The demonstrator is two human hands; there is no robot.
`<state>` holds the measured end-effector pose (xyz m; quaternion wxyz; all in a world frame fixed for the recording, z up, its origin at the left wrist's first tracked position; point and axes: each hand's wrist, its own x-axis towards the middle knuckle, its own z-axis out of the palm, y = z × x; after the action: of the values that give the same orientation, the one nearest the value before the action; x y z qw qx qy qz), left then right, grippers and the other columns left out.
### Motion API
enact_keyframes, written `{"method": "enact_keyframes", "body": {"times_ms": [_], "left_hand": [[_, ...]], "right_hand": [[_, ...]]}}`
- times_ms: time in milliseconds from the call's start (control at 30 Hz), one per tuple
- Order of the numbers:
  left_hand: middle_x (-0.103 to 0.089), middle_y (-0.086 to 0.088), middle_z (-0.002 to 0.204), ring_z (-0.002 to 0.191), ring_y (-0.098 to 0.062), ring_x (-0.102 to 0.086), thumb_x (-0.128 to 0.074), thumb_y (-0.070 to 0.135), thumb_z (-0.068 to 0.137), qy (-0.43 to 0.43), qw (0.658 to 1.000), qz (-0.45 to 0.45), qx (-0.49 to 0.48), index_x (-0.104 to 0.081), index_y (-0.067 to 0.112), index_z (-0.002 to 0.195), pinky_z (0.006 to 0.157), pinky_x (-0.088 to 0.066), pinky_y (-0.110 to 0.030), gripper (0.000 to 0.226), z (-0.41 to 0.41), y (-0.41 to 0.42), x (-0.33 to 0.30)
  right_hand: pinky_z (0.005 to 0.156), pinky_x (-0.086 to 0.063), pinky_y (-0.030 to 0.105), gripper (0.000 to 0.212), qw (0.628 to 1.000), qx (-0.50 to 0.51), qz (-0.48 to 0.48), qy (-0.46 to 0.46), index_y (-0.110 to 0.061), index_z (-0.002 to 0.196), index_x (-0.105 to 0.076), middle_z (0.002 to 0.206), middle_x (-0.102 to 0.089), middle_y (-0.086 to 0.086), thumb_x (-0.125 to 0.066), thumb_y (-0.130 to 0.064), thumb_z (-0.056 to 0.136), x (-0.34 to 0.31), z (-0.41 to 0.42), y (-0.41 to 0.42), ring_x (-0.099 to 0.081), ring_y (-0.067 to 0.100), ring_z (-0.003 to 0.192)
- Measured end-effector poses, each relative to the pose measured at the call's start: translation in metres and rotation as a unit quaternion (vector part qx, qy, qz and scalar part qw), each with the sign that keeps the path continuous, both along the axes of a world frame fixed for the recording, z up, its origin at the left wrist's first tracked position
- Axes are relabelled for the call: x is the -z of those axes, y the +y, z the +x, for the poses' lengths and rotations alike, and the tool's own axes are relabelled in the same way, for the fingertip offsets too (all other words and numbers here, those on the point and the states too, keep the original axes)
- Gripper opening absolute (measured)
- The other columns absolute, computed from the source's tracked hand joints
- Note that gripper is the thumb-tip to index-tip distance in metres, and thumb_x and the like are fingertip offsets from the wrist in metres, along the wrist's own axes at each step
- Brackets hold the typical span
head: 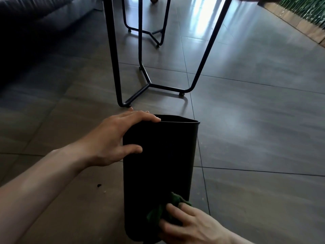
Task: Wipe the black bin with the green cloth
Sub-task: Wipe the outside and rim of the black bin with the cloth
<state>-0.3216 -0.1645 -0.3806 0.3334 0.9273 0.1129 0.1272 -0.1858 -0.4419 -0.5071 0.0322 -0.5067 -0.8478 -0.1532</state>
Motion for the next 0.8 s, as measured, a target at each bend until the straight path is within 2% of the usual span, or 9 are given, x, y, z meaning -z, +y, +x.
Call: {"method": "enact_keyframes", "body": {"times_ms": [100, 167, 233, 367, 467, 533, 633, 700, 800], "left_hand": [[-0.054, 0.024, 0.14, 0.136, 0.008, -0.043, -0.087, 0.012, 0.072, -0.008, 1.0, 0.007, -0.006, -0.05, 0.043, 0.137, 0.121, -0.026, -0.025, 0.08, -0.002, 0.002, -0.001], [-0.052, 0.028, 0.14, 0.135, 0.011, -0.041, -0.087, 0.011, 0.072, -0.008, 1.0, 0.002, -0.006, -0.05, 0.045, 0.136, 0.121, -0.024, -0.021, 0.081, -0.005, 0.005, -0.001], [-0.047, 0.036, 0.139, 0.138, 0.014, -0.036, -0.087, 0.011, 0.072, -0.007, 1.0, -0.005, 0.0, -0.049, 0.049, 0.134, 0.118, -0.022, -0.014, 0.082, -0.007, 0.008, 0.0], [-0.048, 0.033, 0.142, 0.143, 0.012, -0.03, -0.085, 0.009, 0.074, 0.009, 1.0, -0.007, 0.012, -0.048, 0.053, 0.132, 0.117, -0.019, -0.013, 0.082, -0.013, 0.016, -0.001], [-0.052, 0.027, 0.14, 0.143, 0.007, -0.032, -0.084, 0.003, 0.074, 0.012, 1.0, -0.006, 0.022, -0.049, 0.051, 0.128, 0.116, -0.023, -0.013, 0.08, -0.019, 0.021, -0.002], [-0.052, 0.028, 0.14, 0.145, 0.008, -0.029, -0.082, -0.002, 0.074, 0.008, 1.0, -0.007, 0.02, -0.05, 0.049, 0.126, 0.116, -0.022, -0.011, 0.079, -0.022, 0.024, -0.002], [-0.051, 0.026, 0.143, 0.147, 0.005, -0.026, -0.079, -0.007, 0.074, 0.016, 1.0, -0.022, 0.013, -0.051, 0.047, 0.122, 0.119, -0.024, -0.027, 0.078, -0.03, 0.028, -0.002], [-0.05, 0.026, 0.145, 0.147, 0.005, -0.026, -0.079, -0.009, 0.073, 0.014, 0.999, -0.031, 0.015, -0.052, 0.046, 0.119, 0.118, -0.025, -0.027, 0.076, -0.035, 0.03, -0.002], [-0.047, 0.028, 0.146, 0.147, 0.006, -0.027, -0.08, -0.006, 0.073, 0.01, 1.0, -0.024, 0.014, -0.052, 0.043, 0.116, 0.115, -0.026, -0.015, 0.071, -0.044, 0.032, -0.002]], "right_hand": [[0.093, -0.057, 0.033, 0.026, 0.999, 0.025, -0.014, 0.024, -0.029, 0.132, -0.065, 0.129, -0.066, -0.007, -0.052, -0.028, 0.109, -0.027, 0.01, -0.005, -0.063, 0.027, 0.122], [0.095, -0.055, 0.039, 0.025, 0.988, 0.09, 0.0, 0.123, -0.022, 0.128, -0.068, 0.128, -0.068, 0.004, -0.057, -0.018, 0.105, -0.052, 0.028, -0.007, -0.066, 0.036, 0.115], [0.093, -0.053, 0.036, 0.031, 0.946, 0.197, 0.032, 0.257, -0.019, 0.123, -0.074, 0.123, -0.066, 0.004, -0.065, -0.007, 0.095, -0.081, 0.053, -0.005, -0.065, 0.033, 0.105], [0.082, -0.056, 0.021, 0.051, 0.726, 0.43, 0.067, 0.533, -0.043, 0.114, -0.073, 0.11, -0.072, -0.005, -0.06, 0.004, 0.098, -0.128, 0.109, 0.014, -0.07, 0.014, 0.094], [0.074, -0.057, 0.028, 0.036, 0.552, 0.483, 0.057, 0.677, -0.027, 0.108, -0.078, 0.106, -0.076, 0.007, -0.054, -0.002, 0.099, -0.143, 0.149, 0.035, -0.07, 0.017, 0.085], [0.07, -0.06, 0.035, 0.021, 0.473, 0.491, 0.032, 0.731, -0.017, 0.112, -0.076, 0.101, -0.074, 0.013, -0.059, -0.014, 0.1, -0.141, 0.162, 0.051, -0.071, 0.022, 0.077], [0.069, -0.064, 0.047, 0.038, 0.446, 0.538, -0.032, 0.714, -0.013, 0.113, -0.074, 0.099, -0.076, 0.016, -0.076, -0.044, 0.091, -0.126, 0.168, 0.071, -0.075, 0.034, 0.081], [0.07, -0.065, 0.045, 0.043, 0.482, 0.588, -0.082, 0.644, -0.013, 0.106, -0.076, 0.095, -0.076, 0.015, -0.082, -0.05, 0.084, -0.113, 0.166, 0.084, -0.075, 0.032, 0.079], [0.059, -0.054, 0.027, 0.035, 0.539, 0.628, -0.13, 0.546, -0.016, 0.102, -0.077, 0.095, -0.074, 0.008, -0.084, -0.045, 0.085, -0.09, 0.161, 0.096, -0.069, 0.019, 0.076]]}}
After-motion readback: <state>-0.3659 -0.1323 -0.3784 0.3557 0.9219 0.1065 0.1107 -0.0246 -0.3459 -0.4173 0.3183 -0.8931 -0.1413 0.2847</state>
